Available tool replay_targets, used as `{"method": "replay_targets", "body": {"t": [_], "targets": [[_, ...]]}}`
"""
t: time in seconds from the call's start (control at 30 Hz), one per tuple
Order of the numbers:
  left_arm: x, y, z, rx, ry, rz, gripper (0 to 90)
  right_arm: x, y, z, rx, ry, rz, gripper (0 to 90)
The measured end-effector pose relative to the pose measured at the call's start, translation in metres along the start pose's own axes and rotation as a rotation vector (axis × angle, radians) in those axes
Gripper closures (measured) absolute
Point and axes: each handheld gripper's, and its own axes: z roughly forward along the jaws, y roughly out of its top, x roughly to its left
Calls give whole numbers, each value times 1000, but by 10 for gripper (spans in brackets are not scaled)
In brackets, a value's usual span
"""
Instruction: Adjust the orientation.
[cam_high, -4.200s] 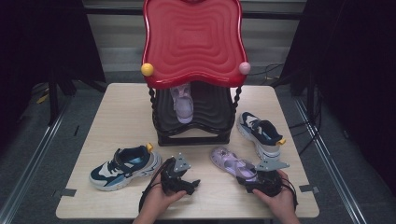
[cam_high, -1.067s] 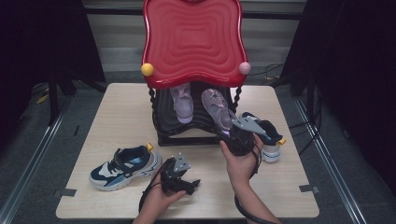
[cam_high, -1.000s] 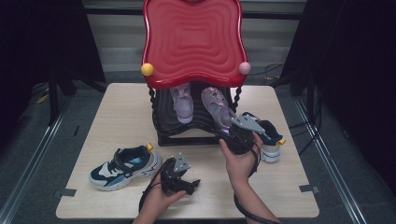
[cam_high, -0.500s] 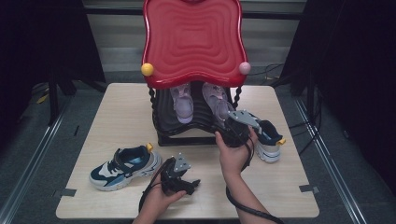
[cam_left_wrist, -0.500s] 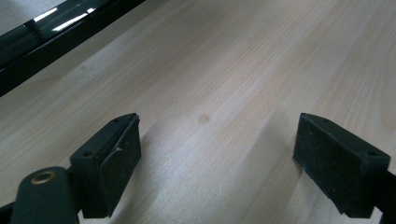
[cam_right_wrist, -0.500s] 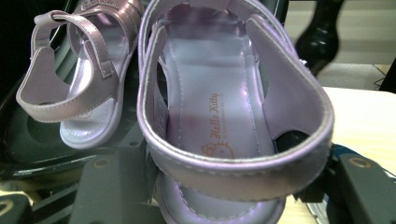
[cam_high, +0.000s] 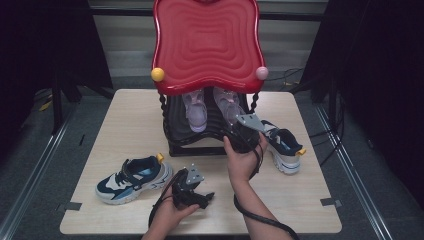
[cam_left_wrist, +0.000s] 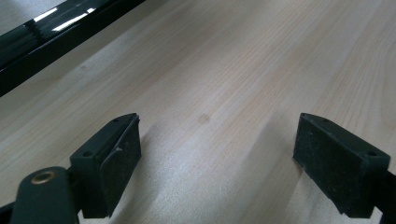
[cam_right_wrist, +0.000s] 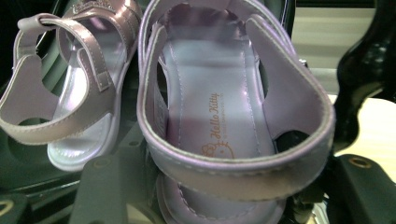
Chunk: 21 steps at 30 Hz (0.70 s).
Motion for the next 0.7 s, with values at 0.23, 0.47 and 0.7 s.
{"method": "replay_targets", "body": {"t": [0.23,0.47,0.7], "targets": [[0,0,0,-6,0,-6,144,7,4,7,-18,-8,-11,374],[0,0,0,-6,1,-6,144,15,5,18,-16,-32,-3,374],[0,0,0,-6,0,-6,144,18,7,26,-14,-47,2,374]]}}
